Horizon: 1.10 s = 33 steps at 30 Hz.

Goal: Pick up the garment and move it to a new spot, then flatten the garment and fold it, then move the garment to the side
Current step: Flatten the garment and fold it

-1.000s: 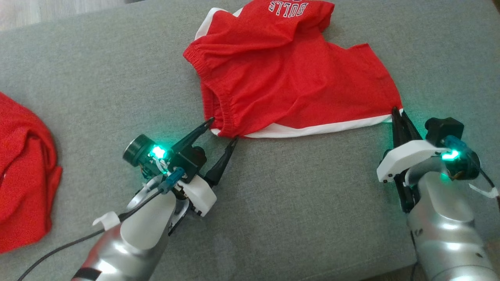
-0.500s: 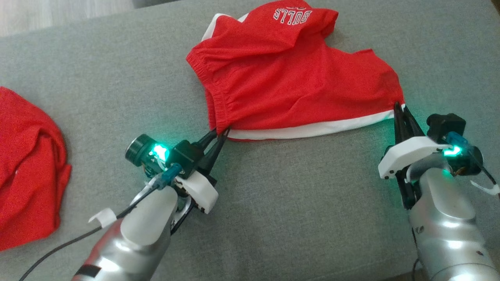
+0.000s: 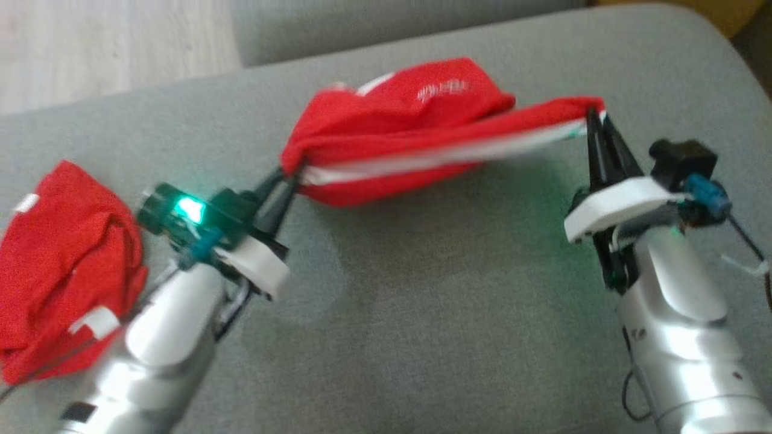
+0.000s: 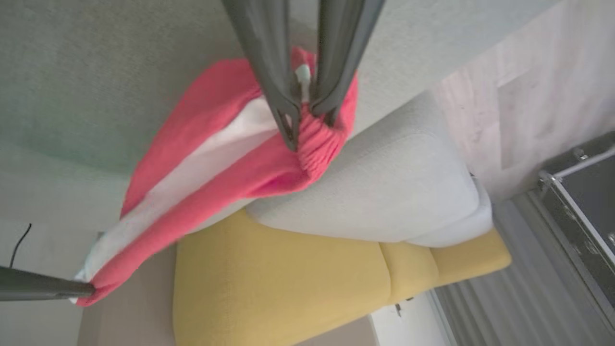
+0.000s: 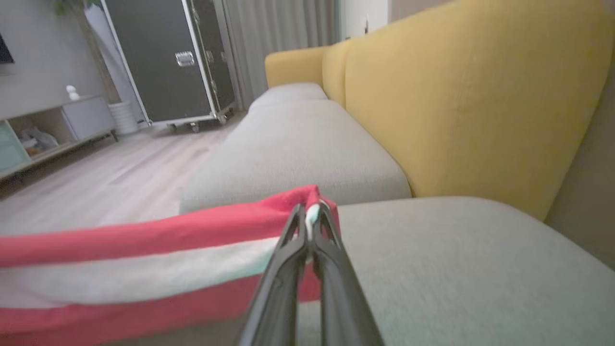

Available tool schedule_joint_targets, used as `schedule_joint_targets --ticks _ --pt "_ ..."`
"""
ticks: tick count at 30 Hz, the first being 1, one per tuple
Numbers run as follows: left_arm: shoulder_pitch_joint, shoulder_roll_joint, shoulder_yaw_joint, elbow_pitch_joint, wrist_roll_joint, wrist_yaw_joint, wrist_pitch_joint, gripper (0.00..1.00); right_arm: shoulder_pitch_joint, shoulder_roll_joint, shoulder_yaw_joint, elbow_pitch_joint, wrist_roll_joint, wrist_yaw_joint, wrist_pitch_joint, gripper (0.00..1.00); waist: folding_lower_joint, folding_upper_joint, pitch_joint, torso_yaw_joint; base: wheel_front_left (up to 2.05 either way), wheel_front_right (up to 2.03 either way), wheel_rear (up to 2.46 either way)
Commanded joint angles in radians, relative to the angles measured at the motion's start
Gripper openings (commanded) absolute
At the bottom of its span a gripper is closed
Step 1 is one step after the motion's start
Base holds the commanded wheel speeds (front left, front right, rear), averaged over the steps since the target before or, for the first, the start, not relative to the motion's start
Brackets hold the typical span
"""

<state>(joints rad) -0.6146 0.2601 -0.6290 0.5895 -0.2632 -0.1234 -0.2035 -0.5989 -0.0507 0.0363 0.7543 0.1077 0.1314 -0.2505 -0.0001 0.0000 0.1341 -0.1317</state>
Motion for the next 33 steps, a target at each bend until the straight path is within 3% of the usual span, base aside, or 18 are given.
schedule_joint_targets --ticks 1,11,19,27,33 --pt "-0.092 0.052 0.052 -0.051 -0.006 0.001 0.014 0.0 -0.078 0.0 0.025 -0.059 0.011 -0.001 -0.003 0.0 0.0001 0.0 -0.046 0.02 0.0 0.0 0.0" --pt "-0.242 0.15 0.09 -0.216 -0.027 0.004 0.141 0.0 -0.188 0.0 0.037 -0.217 0.042 -0.001 0.039 0.0 0.0001 0.0 -0.153 0.043 0.0 0.0 0.0" --pt "-0.162 0.194 0.125 -0.389 -0.072 0.046 0.207 0.0 -0.103 0.0 0.032 -0.378 0.025 -0.001 0.15 0.0 0.0001 0.0 -0.162 0.059 0.0 0.0 0.0" --pt "-0.108 0.24 0.149 -0.563 -0.12 0.067 0.297 0.0 -0.036 -0.008 0.008 -0.588 -0.021 -0.001 0.327 0.0 0.0001 0.0 -0.068 0.067 0.0 0.0 0.0" --pt "-0.264 0.237 0.151 -0.484 -0.128 0.031 0.305 0.0 -0.193 -0.029 0.05 -0.518 0.016 -0.001 0.44 0.0 0.0001 0.0 0.088 0.048 0.0 0.0 0.0"
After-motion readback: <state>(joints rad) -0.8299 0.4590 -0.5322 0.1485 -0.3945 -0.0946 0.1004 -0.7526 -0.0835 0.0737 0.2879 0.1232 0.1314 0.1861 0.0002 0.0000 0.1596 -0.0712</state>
